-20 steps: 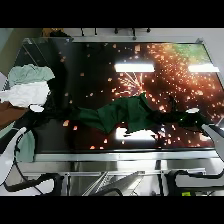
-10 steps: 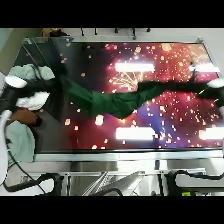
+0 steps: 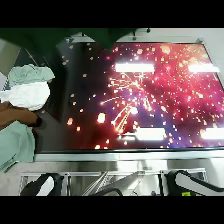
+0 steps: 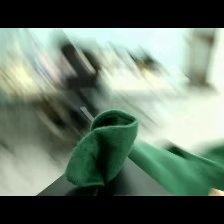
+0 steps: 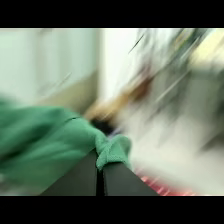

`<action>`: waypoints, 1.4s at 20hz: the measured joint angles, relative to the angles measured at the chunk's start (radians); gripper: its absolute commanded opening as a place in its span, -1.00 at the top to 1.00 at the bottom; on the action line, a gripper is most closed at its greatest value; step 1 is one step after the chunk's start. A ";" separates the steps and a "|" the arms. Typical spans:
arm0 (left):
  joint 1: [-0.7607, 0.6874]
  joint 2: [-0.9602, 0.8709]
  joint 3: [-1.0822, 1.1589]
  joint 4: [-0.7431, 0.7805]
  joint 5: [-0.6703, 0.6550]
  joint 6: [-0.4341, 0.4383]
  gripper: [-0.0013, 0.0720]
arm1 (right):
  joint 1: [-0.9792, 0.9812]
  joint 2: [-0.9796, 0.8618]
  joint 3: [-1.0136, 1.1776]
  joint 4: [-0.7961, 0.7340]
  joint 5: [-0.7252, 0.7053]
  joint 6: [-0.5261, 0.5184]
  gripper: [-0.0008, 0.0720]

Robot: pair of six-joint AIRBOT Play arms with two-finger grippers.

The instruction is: Fold the shirts.

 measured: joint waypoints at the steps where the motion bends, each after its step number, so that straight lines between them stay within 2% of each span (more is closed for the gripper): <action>1: 0.037 0.047 0.001 0.034 0.035 0.000 0.93 | -0.001 0.023 0.017 -0.022 -0.040 -0.007 0.92; 5: 0.165 0.168 -0.137 0.066 0.087 0.000 0.93 | -0.003 0.061 0.022 -0.064 -0.094 -0.017 0.93; 7: 0.198 0.182 -0.244 0.010 0.039 0.006 0.93 | -0.003 0.054 -0.033 -0.056 -0.065 -0.012 0.92; 9: 0.212 0.157 -0.346 -0.053 -0.069 0.016 0.92 | -0.002 0.038 -0.122 -0.018 0.008 -0.005 0.92; 12: 0.195 0.070 -0.515 -0.116 -0.274 0.034 0.92 | 0.031 0.004 -0.339 0.042 0.153 0.002 0.92; 14: 0.151 0.004 -0.655 -0.137 -0.359 0.072 0.92 | 0.076 -0.008 -0.539 0.050 0.204 -0.019 0.92; 16: 0.088 -0.070 -0.822 -0.149 -0.377 0.124 0.92 | 0.125 -0.016 -0.764 0.051 0.189 -0.057 0.92; 18: 0.022 -0.151 -0.980 -0.159 -0.325 0.175 0.91 | 0.165 -0.028 -0.980 0.052 0.100 -0.106 0.92; 19: -0.006 -0.195 -1.048 -0.160 -0.277 0.197 0.78 | 0.178 -0.040 -1.075 0.051 0.040 -0.131 0.92; 20: -0.027 -0.240 -1.099 -0.166 -0.224 0.213 -0.46 | 0.186 -0.054 -1.144 0.051 -0.014 -0.153 0.89; 21: -0.041 -0.282 -1.130 -0.167 -0.183 0.227 -0.91 | 0.190 -0.074 -1.199 0.052 -0.062 -0.176 0.41; 22: -0.049 -0.325 -1.147 -0.167 -0.155 0.234 -0.90 | 0.193 -0.093 -1.236 0.052 -0.098 -0.195 -0.19; 23: -0.051 -0.360 -1.149 -0.171 -0.143 0.241 -0.90 | 0.195 -0.110 -1.264 0.052 -0.126 -0.210 -0.32; 25: -0.035 -0.419 -1.117 -0.171 -0.156 0.249 -0.90 | 0.190 -0.132 -1.293 0.046 -0.164 -0.229 -0.32; 28: 0.021 -0.457 -1.022 -0.172 -0.255 0.232 -0.90 | 0.129 -0.138 -1.288 0.008 -0.183 -0.233 -0.35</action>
